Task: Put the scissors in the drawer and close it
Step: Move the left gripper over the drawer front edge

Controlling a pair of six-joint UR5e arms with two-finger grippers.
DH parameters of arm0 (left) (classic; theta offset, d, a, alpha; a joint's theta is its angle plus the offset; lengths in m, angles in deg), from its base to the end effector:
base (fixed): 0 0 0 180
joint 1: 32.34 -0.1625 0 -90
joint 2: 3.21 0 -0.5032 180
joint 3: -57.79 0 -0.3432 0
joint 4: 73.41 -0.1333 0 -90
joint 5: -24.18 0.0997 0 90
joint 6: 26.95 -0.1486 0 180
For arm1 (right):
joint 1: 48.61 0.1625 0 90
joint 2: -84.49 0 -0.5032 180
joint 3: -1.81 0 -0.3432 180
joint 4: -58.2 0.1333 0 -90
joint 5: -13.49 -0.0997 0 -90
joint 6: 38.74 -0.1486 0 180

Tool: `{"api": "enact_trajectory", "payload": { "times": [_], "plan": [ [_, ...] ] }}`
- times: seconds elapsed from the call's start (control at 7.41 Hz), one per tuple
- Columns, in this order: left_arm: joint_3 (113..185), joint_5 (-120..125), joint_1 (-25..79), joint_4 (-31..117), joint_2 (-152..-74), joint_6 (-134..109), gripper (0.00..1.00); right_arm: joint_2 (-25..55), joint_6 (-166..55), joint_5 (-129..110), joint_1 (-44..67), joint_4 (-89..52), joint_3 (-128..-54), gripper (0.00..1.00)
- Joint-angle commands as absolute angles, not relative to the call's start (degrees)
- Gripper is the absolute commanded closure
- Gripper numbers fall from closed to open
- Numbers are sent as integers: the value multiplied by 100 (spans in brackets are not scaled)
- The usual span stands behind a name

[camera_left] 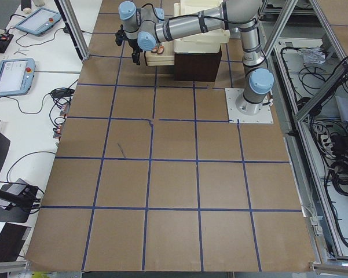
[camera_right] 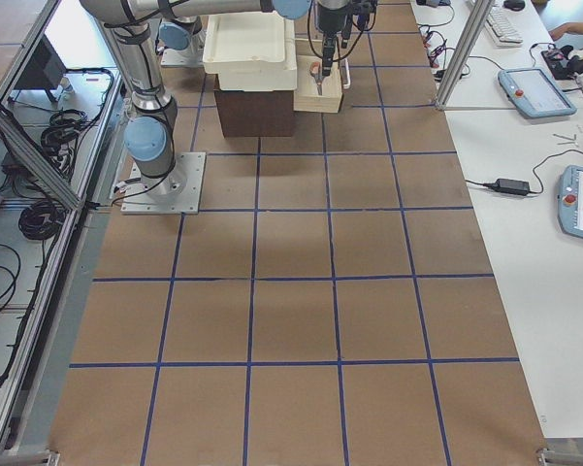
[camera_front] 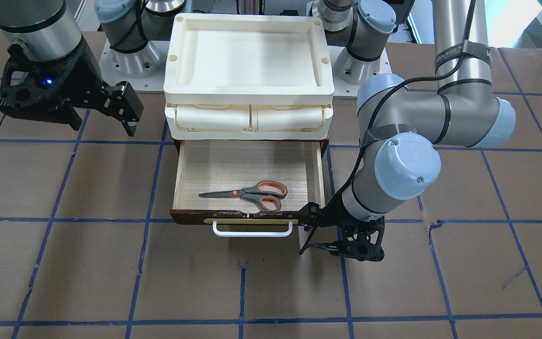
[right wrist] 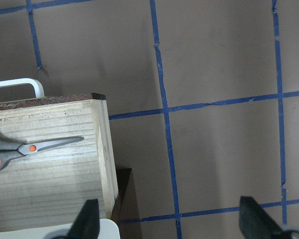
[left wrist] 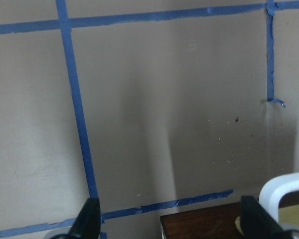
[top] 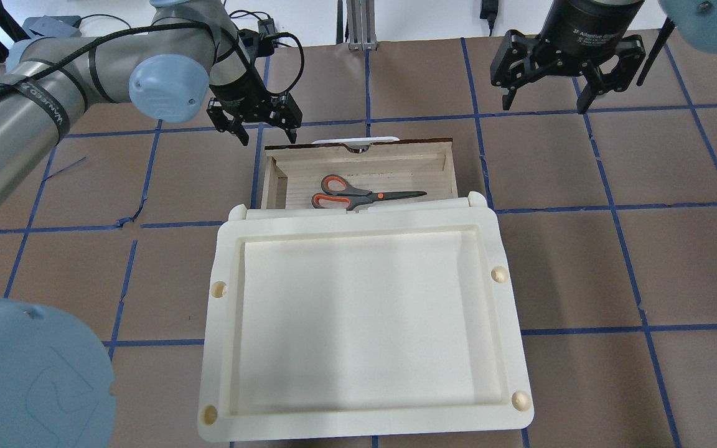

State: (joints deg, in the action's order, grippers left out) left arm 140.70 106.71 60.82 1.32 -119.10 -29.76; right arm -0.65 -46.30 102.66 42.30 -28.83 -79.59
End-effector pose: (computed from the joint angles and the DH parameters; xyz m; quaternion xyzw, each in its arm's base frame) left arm -0.1874 -0.6257 0.3514 -0.0499 -0.9962 -0.0309 0.0650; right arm 0.1432 -0.4846 0.5390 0.0579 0.9983 -0.0062 0.0077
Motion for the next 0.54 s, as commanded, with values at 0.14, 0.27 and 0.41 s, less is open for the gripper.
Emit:
{"api": "enact_trajectory", "payload": {
  "times": [0.14, 0.27, 0.41],
  "plan": [
    [14094, 10671, 6083, 444, -11791, -2967, 0, -68, -4629, 10270, 4244, -2890, -7958, 0],
    [14129, 10662, 6083, 507, -11738, -2967, 0, -68, -4629, 10270, 4227, -2881, -7958, 0],
    [14225, 10662, 6083, 508, -11721, -2967, 0, -68, -4629, 10262, 4244, -2899, -7958, 0]
  ]
}}
